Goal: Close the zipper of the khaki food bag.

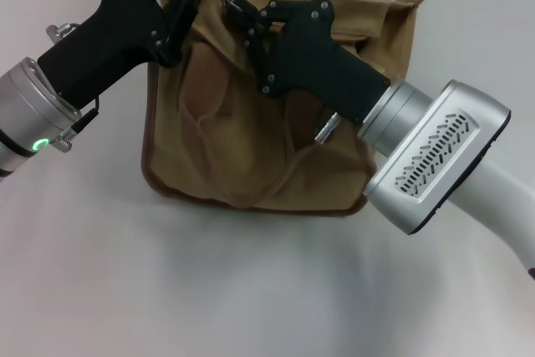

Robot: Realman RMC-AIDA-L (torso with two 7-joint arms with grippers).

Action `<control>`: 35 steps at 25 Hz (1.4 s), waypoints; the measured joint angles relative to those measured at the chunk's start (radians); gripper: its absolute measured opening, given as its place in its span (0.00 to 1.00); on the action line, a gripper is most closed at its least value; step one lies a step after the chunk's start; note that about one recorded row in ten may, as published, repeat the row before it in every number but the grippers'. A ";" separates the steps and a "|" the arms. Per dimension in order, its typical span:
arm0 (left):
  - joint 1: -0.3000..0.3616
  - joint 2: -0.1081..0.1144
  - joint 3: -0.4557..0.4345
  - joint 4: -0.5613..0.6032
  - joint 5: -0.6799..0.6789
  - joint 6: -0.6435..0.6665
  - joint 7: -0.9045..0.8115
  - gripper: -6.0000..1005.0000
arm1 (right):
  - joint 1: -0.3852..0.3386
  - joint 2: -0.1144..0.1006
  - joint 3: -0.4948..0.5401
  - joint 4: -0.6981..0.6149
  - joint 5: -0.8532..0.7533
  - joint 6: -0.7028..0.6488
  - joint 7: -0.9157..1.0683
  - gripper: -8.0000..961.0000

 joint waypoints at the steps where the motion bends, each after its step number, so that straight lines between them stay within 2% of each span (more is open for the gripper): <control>1: 0.000 0.000 0.000 0.000 0.000 0.000 0.000 0.10 | 0.000 0.000 0.000 0.000 0.000 0.000 0.000 0.02; 19: 0.049 0.006 -0.004 0.014 -0.077 -0.002 0.001 0.11 | -0.068 -0.003 0.003 -0.028 0.003 -0.008 0.014 0.02; 24: 0.052 0.006 -0.009 0.019 -0.079 -0.019 0.002 0.11 | -0.098 -0.005 0.021 -0.087 -0.002 -0.017 0.132 0.02; 26: 0.048 0.006 -0.009 0.020 -0.080 -0.029 0.002 0.11 | -0.125 -0.006 0.017 -0.130 -0.002 -0.039 0.209 0.02; 35: 0.039 0.006 -0.009 0.022 -0.082 -0.050 0.002 0.12 | -0.236 -0.009 0.025 -0.213 -0.001 -0.112 0.309 0.02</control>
